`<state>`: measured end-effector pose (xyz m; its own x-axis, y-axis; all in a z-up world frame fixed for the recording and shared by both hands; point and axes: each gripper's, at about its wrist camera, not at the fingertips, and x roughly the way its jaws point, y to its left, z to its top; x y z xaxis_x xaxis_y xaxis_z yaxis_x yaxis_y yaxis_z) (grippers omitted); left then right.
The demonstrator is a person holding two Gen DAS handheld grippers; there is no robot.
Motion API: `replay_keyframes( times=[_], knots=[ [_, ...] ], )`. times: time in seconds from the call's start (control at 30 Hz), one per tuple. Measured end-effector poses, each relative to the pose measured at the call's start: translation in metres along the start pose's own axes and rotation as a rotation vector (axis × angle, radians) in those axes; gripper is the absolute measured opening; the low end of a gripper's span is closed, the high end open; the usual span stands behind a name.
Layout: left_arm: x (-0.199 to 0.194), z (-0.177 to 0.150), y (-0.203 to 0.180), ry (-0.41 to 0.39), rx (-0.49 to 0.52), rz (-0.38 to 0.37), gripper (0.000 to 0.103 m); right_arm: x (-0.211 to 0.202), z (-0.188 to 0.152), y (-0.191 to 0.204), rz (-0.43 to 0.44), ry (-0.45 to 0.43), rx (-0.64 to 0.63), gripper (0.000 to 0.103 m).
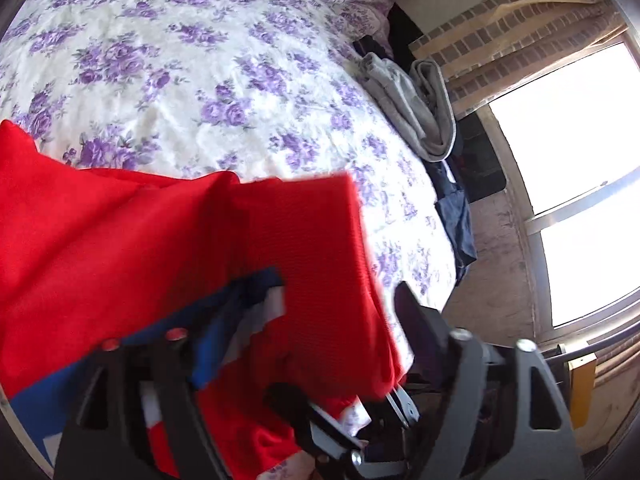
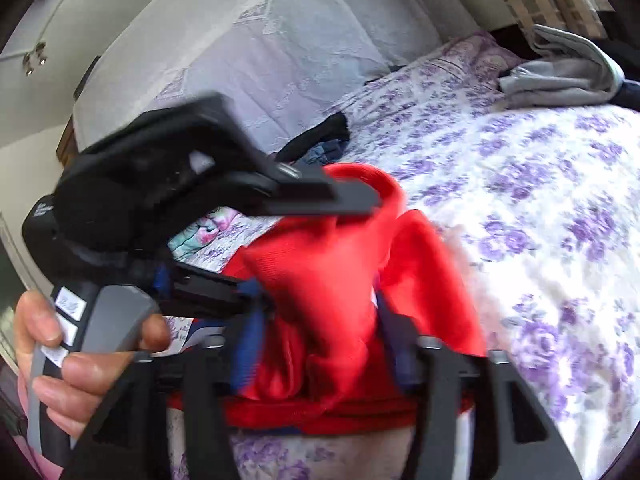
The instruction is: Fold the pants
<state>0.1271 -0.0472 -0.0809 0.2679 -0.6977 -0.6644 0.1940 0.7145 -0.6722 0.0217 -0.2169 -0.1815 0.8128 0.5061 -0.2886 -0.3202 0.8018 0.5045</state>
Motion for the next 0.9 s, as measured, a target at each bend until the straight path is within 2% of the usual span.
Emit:
replay_keyframes(
  times=[0.1,0.17,0.23,0.27,0.3,0.33,0.37,0.47,0.53,0.6,0.63,0.7,0.73,0.77,0.83,0.9],
  knots=[
    [-0.024,0.001,-0.007,-0.105,0.038,0.013,0.089,-0.002,0.003,-0.013,0.011,0.008,0.054,0.075],
    [-0.044,-0.001,-0.010,-0.193,0.075,0.060,0.095,-0.007,0.007,-0.022,0.030,0.004,0.099,0.077],
    [-0.073,-0.009,-0.001,-0.291,0.094,0.130,0.097,-0.005,0.012,-0.031,0.033,0.000,0.126,0.078],
    [-0.084,-0.010,0.006,-0.325,0.090,0.152,0.097,0.000,0.014,-0.035,0.029,0.008,0.127,0.075],
    [-0.095,-0.014,0.015,-0.355,0.076,0.167,0.097,0.006,0.016,-0.036,0.018,0.026,0.119,0.067],
    [-0.102,-0.015,0.024,-0.376,0.053,0.177,0.097,0.011,0.019,-0.037,0.031,0.038,0.110,0.049],
    [-0.107,-0.015,0.032,-0.395,0.026,0.186,0.097,0.012,0.021,-0.035,0.052,0.050,0.097,0.040],
    [-0.119,-0.022,0.048,-0.422,0.003,0.218,0.097,0.006,0.027,-0.019,0.061,0.024,0.000,0.035],
    [-0.120,-0.032,0.047,-0.441,0.047,0.257,0.097,0.000,0.026,-0.015,0.048,0.005,-0.039,0.035],
    [-0.109,-0.042,0.042,-0.449,0.091,0.297,0.097,0.001,0.018,-0.023,-0.007,0.034,-0.027,0.037],
    [-0.102,-0.047,0.043,-0.438,0.115,0.325,0.097,0.006,0.011,-0.033,-0.044,0.061,-0.001,0.043],
    [-0.082,-0.053,0.048,-0.403,0.137,0.397,0.097,0.005,0.008,-0.048,-0.016,0.065,0.070,0.045],
    [-0.071,-0.056,0.055,-0.373,0.138,0.451,0.097,0.001,0.010,-0.047,-0.019,0.073,0.072,0.052],
    [-0.064,-0.059,0.061,-0.351,0.137,0.473,0.097,-0.002,0.015,-0.045,-0.040,0.073,0.057,0.060],
    [-0.064,-0.066,0.071,-0.343,0.119,0.455,0.097,-0.016,0.023,-0.038,-0.100,0.037,0.009,0.063],
    [-0.075,-0.075,0.066,-0.383,0.120,0.417,0.097,-0.029,0.034,-0.027,-0.095,0.003,-0.035,0.063]
  ],
)
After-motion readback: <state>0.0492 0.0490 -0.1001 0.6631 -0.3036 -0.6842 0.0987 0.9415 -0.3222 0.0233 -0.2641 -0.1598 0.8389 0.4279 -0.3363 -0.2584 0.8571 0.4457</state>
